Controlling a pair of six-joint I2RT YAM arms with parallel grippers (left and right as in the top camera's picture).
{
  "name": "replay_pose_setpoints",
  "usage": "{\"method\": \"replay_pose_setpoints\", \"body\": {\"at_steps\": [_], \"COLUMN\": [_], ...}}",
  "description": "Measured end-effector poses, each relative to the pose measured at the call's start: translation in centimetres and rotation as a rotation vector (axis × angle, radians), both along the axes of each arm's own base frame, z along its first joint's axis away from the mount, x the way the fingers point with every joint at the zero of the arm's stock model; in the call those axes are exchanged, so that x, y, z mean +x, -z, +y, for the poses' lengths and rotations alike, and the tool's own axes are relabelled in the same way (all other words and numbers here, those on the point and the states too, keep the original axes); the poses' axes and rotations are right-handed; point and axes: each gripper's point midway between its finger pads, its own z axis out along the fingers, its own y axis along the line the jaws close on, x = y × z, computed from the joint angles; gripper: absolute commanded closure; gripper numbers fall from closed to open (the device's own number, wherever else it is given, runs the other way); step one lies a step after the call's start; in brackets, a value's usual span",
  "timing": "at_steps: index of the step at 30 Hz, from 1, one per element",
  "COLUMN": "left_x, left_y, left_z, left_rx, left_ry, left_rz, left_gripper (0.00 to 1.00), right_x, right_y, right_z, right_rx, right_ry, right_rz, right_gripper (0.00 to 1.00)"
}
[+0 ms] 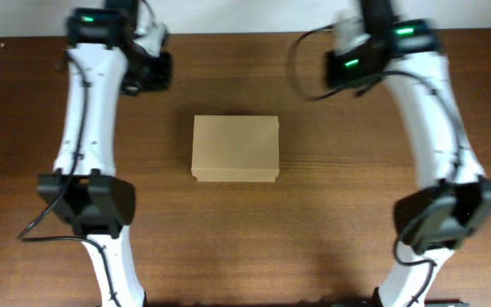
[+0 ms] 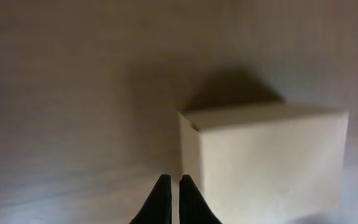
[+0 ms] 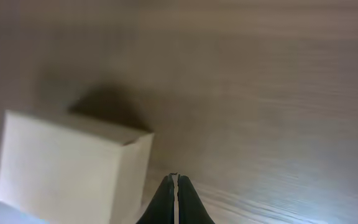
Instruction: Pack container
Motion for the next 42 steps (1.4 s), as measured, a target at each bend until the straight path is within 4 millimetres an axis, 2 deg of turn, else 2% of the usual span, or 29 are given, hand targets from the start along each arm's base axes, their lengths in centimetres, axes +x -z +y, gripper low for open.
{"method": "replay_pose_setpoints", "body": {"at_steps": [1,4,5,8,14,15,19,26,30,33,36,38,39,40,41,42], "left_x": [0.6,1.4,1.6,1.9,2.6,2.6,2.4,1.5,1.0,1.3,1.0,0.3,-0.1,-0.7,-1.3,-1.9], "left_y": [-0.6,-1.3,-1.4,-1.5,-1.8,-1.8,-1.8,-1.3,-2.4,-4.9,-8.2,-10.9,-12.3,-13.7,-15.1,-16.3], "left_z": [1.1,3.6,5.1,7.0,9.2,9.5,10.2,10.9,11.8,12.9,13.4,13.6,13.6,13.6,13.5,13.5], "left_rx": [-0.003,-0.008,-0.011,-0.013,-0.014,-0.016,-0.014,0.027,0.09,0.157,0.203,0.226,0.234,0.242,0.247,0.253], "left_ry": [-0.029,-0.092,-0.129,-0.178,-0.231,-0.239,-0.256,-0.261,-0.259,-0.255,-0.253,-0.25,-0.25,-0.249,-0.25,-0.254], "left_rz": [-0.026,-0.063,-0.068,-0.076,-0.11,-0.109,-0.104,-0.067,-0.082,-0.161,-0.253,-0.324,-0.359,-0.394,-0.425,-0.453], "left_gripper": [0.91,0.91,0.9,0.89,0.7,0.7,0.73,0.77,0.77,0.75,0.69,0.67,0.63,0.55,0.36,0.02], "right_x": [0.1,0.0,0.1,0.0,-0.3,-0.4,-0.8,-1.4,-1.1,-0.7,-1.1,-2.4,-3.3,-4.6,-5.7,-6.8], "right_y": [-0.8,-1.5,-1.6,-1.7,-1.7,-1.7,-1.5,-1.1,-2.3,-6.4,-12.7,-17.1,-19.6,-22.3,-24.0,-25.5], "right_z": [-2.0,-5.4,-6.1,-8.1,-11.6,-12.0,-13.1,-13.4,-14.0,-14.5,-14.5,-14.2,-13.9,-13.6,-13.3,-13.0], "right_rx": [0.033,0.104,0.118,0.159,0.173,0.174,0.172,0.129,0.081,0.037,-0.002,-0.024,-0.034,-0.045,-0.052,-0.058], "right_ry": [0.046,0.12,0.134,0.176,0.253,0.264,0.287,0.262,0.246,0.234,0.222,0.216,0.212,0.209,0.206,0.204], "right_rz": [-0.006,0.004,0.005,0.009,0.015,0.018,0.032,0.043,-0.003,-0.125,-0.302,-0.42,-0.487,-0.559,-0.608,-0.648], "right_gripper": [0.96,0.96,0.95,0.92,0.92,0.96,0.96,0.96,0.96,0.95,0.95,0.94,0.94,0.94,0.82,0.65]}}
